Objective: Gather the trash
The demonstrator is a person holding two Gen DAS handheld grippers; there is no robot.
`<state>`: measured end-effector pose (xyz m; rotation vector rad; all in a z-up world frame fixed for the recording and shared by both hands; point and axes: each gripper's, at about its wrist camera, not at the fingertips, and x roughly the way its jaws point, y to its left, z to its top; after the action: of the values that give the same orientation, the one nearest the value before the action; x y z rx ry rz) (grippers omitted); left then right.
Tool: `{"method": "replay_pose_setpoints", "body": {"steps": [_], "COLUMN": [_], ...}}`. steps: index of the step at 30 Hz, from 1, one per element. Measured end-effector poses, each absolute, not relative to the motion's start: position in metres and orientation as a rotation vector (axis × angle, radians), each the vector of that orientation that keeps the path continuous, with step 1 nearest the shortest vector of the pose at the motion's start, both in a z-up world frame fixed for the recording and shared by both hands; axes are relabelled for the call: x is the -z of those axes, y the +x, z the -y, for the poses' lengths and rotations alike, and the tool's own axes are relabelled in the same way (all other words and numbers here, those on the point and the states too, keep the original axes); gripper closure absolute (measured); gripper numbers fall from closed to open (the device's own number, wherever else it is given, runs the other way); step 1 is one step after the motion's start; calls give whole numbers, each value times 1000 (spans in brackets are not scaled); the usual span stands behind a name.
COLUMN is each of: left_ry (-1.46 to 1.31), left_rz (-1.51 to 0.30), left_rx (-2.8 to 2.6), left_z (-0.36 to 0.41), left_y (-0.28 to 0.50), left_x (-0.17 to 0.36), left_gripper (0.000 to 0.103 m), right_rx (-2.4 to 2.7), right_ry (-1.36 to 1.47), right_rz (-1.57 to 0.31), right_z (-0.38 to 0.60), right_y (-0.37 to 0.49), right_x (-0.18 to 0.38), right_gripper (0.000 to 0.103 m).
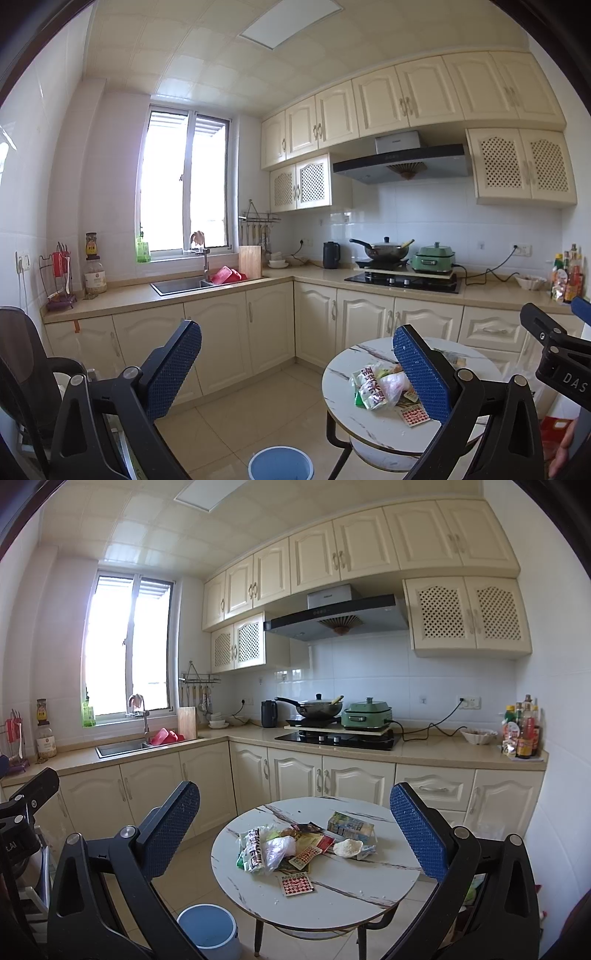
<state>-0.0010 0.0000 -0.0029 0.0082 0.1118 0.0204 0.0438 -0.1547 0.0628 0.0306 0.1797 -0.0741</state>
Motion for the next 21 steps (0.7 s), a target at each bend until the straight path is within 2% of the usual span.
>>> {"method": "replay_pose_setpoints", "body": {"steps": [9, 21], "left_ry": [6, 13], "left_rz": [-134, -226], "left_rx": [-12, 18], "left_z": [1, 9], "left_y": [14, 94], "left_x": [8, 33], "left_gripper": [1, 1], "right_rx": [82, 160], "right_ry": [26, 38], "right_rz": [-187, -243], "right_z": [160, 201], "right_y": [51, 104], "right_x": [-61, -32], "right_gripper": [0, 0]}}
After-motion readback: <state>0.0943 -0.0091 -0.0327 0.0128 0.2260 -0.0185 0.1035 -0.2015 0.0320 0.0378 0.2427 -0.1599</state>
